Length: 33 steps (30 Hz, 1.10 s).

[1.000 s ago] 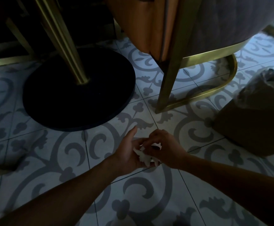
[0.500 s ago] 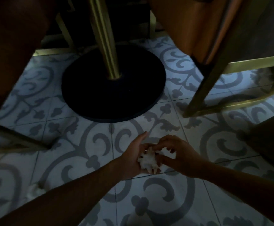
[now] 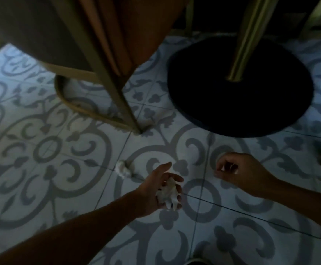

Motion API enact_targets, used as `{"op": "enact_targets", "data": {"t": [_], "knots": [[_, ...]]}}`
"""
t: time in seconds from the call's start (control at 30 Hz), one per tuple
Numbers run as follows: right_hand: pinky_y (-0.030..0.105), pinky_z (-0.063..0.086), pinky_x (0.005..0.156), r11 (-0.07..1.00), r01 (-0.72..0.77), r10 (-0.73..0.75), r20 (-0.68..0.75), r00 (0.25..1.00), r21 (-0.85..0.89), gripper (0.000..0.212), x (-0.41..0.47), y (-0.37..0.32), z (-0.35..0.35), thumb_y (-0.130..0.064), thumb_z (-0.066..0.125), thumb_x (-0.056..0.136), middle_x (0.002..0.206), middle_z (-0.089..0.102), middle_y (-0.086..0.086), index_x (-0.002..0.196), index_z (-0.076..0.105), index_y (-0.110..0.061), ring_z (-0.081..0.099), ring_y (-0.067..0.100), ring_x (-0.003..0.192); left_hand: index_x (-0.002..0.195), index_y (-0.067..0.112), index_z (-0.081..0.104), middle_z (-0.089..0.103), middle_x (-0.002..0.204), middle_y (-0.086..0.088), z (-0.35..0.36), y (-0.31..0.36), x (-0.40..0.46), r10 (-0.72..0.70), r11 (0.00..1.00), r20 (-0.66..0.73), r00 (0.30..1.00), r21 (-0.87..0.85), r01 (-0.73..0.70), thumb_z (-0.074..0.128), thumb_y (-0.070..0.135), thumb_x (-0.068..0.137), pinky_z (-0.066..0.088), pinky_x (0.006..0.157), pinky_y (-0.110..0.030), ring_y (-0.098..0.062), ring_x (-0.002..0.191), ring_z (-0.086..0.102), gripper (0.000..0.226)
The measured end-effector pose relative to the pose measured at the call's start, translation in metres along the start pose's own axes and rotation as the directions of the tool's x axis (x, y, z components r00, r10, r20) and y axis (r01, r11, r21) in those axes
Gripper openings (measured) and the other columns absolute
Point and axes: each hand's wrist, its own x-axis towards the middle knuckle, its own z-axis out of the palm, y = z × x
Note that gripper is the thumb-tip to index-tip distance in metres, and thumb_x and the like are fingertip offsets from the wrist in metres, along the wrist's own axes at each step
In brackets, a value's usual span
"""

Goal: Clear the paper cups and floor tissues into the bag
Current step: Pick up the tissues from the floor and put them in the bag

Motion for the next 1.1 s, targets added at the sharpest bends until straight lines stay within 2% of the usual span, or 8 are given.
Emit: {"op": "enact_targets", "data": {"t": [0.17,0.3,0.4,0.47,0.6,0.73,0.9,1.1], "knots": [[0.015,0.044,0.056,0.994,0.107,-0.103,0.098,0.990,-0.038,0.029,0.048,-0.033,0.042,-0.015,0.072,0.081,0.062,0.059,-0.006,0.063,0.053,-0.026,0.059,0.003,0.065,0.098,0.004,0.066,0.064,0.074,-0.015,-0.047,-0.014,-0.020,0.042,0.987,-0.157,0.987,-0.144,-0.065,0.049,0.050,0.090,0.055,0.066,-0.041,-0.029,0.063,0.061,0.050],[0.022,0.043,0.058,0.955,0.264,-0.224,0.254,0.941,-0.136,0.022,0.085,-0.065,0.074,-0.030,0.069,0.082,0.068,0.057,-0.010,0.068,0.053,-0.027,0.054,0.001,0.063,0.099,0.004,0.067,0.064,0.077,-0.016,-0.078,-0.026,-0.037,0.071,0.961,-0.241,0.968,-0.243,-0.131,0.051,0.052,0.088,0.054,0.069,-0.043,-0.031,0.067,0.062,0.052],[0.024,0.045,0.065,0.883,0.419,-0.283,0.471,0.836,-0.212,0.014,0.109,-0.092,0.095,-0.040,0.064,0.083,0.086,0.054,-0.017,0.086,0.054,-0.031,0.052,0.000,0.075,0.102,0.004,0.066,0.063,0.076,-0.015,-0.098,-0.033,-0.053,0.079,0.929,-0.297,0.952,-0.324,-0.178,0.049,0.052,0.089,0.055,0.064,-0.040,-0.029,0.065,0.063,0.052],[0.030,0.050,0.074,0.842,0.478,-0.292,0.532,0.795,-0.251,0.026,0.124,-0.111,0.113,-0.041,0.062,0.085,0.108,0.054,-0.015,0.106,0.054,-0.029,0.054,0.008,0.088,0.104,0.004,0.065,0.063,0.077,-0.014,-0.110,-0.038,-0.061,0.091,0.912,-0.321,0.943,-0.353,-0.208,0.048,0.052,0.089,0.054,0.063,-0.039,-0.029,0.065,0.062,0.053],[0.039,0.048,0.087,0.823,0.499,-0.274,0.581,0.766,-0.271,0.051,0.148,-0.136,0.157,-0.035,0.064,0.085,0.135,0.043,-0.005,0.131,0.044,-0.026,0.050,0.020,0.113,0.109,0.004,0.064,0.062,0.081,-0.014,-0.126,-0.044,-0.070,0.113,0.889,-0.406,0.907,-0.367,-0.275,0.046,0.051,0.090,0.055,0.062,-0.037,-0.027,0.069,0.061,0.054],[0.045,0.039,0.102,0.792,0.499,-0.215,0.604,0.767,-0.352,0.064,0.159,-0.140,0.193,-0.033,0.064,0.086,0.153,0.024,0.002,0.142,0.034,-0.026,0.031,0.027,0.134,0.111,0.002,0.064,0.063,0.079,-0.014,-0.135,-0.047,-0.076,0.105,0.880,-0.448,0.888,-0.375,-0.293,0.045,0.050,0.092,0.055,0.063,-0.037,-0.026,0.066,0.062,0.055],[0.036,0.047,0.077,0.765,0.548,-0.315,0.546,0.776,-0.338,0.025,0.158,-0.132,0.212,-0.015,0.069,0.083,0.115,0.049,0.005,0.104,0.058,-0.019,0.052,0.025,0.103,0.116,0.002,0.062,0.062,0.081,-0.014,-0.136,-0.045,-0.072,0.097,0.874,-0.469,0.878,-0.382,-0.301,0.044,0.051,0.091,0.056,0.061,-0.037,-0.026,0.066,0.063,0.058],[0.040,0.052,0.070,0.906,0.390,-0.258,0.517,0.816,-0.163,0.017,0.146,-0.105,0.159,-0.024,0.067,0.080,0.089,0.057,-0.002,0.085,0.051,-0.023,0.056,0.019,0.081,0.111,0.003,0.063,0.061,0.079,-0.015,-0.108,-0.014,-0.054,0.104,0.891,-0.399,0.911,-0.371,-0.264,0.043,0.050,0.093,0.057,0.059,-0.036,-0.026,0.064,0.062,0.054]]}}
